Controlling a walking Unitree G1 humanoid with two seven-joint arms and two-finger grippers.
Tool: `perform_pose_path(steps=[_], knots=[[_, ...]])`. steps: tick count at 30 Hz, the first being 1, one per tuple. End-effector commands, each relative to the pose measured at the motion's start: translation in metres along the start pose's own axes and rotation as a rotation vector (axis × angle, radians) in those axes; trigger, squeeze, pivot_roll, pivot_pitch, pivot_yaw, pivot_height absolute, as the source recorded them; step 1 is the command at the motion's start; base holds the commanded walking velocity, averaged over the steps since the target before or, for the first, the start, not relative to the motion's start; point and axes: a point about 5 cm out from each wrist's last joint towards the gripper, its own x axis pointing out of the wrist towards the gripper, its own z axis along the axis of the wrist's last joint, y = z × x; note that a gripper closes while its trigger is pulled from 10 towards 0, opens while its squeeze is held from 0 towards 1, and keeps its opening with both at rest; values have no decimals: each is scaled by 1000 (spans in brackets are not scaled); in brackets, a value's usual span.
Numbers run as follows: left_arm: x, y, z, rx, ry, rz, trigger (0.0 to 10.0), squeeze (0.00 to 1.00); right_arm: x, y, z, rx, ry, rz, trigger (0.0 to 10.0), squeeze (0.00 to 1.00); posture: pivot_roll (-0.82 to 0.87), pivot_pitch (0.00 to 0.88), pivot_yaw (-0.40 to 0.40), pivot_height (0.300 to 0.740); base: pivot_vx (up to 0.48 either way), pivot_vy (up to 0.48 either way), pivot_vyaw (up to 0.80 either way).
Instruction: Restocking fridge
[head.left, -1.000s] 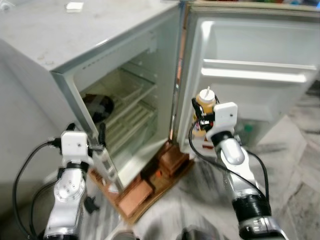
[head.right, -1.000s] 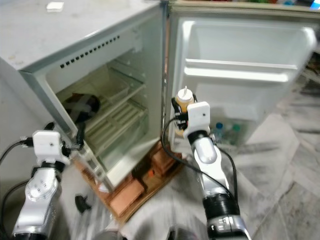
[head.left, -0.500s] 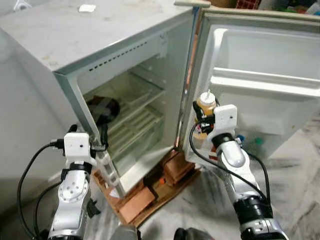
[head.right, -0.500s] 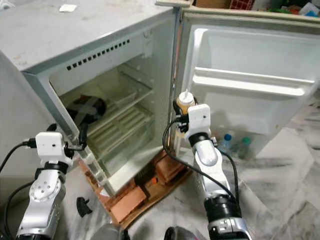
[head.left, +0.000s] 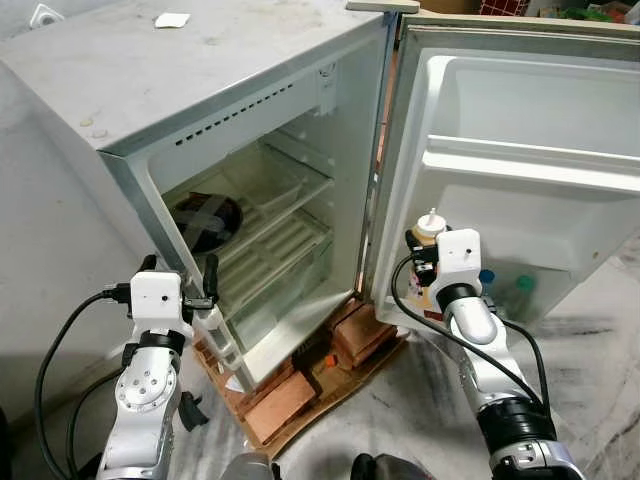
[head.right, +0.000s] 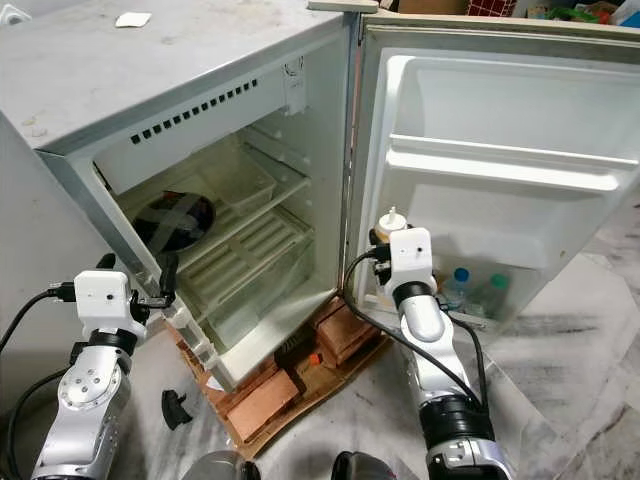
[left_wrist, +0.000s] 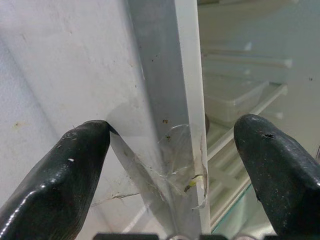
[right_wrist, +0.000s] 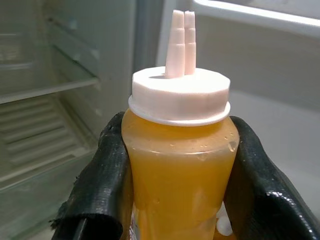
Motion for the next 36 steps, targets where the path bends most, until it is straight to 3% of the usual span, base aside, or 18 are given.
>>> perform_pose_path(steps=[1, 14, 16, 36], knots=[[0, -6, 0, 5, 10, -47, 10000, 0, 4, -3, 4, 12, -10, -16, 10000, 0, 138, 60, 17, 740, 0, -326, 0], [1, -8, 1, 17, 1, -38, 10000, 0, 3, 0, 2, 26, 1, -4, 10000, 0, 135, 60, 17, 740, 0, -295, 0], [1, -7, 2, -24, 1, -27, 10000, 0, 3, 1, 1, 29, 4, 3, 10000, 0, 134, 59, 17, 740, 0, 0, 0], [3, -6, 2, -4, 5, -23, 10000, 0, 3, 5, 1, 58, -7, 18, 10000, 0, 136, 62, 17, 736, 0, 0, 0]])
